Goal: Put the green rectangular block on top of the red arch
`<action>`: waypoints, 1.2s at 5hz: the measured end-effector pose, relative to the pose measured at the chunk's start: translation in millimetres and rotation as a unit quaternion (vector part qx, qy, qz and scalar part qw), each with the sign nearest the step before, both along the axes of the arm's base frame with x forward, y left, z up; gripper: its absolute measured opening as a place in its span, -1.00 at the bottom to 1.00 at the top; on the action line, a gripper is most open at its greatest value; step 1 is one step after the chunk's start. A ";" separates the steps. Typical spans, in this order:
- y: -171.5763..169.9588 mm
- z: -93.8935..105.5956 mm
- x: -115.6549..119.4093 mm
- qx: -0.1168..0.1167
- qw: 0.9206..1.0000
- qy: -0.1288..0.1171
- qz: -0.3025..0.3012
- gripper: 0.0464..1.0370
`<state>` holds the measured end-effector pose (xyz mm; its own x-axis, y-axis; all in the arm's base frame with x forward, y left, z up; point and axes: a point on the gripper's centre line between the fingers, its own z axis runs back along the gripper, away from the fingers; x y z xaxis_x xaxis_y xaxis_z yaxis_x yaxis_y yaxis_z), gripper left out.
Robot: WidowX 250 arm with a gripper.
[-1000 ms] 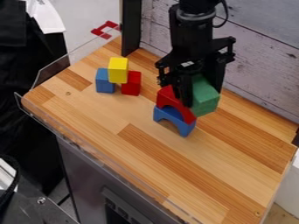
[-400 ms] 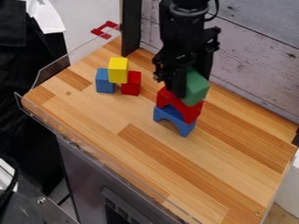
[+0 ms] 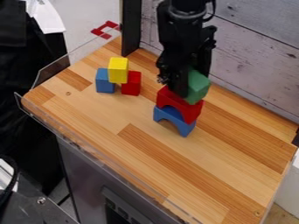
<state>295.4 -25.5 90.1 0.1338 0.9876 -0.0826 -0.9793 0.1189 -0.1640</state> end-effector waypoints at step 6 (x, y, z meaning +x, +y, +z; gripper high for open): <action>9.1 -21.6 1.9 -0.038 0.999 0.020 0.034 0.93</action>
<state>297.3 -16.4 68.5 0.0615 0.9850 -0.1612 -0.9906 0.0405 -0.1306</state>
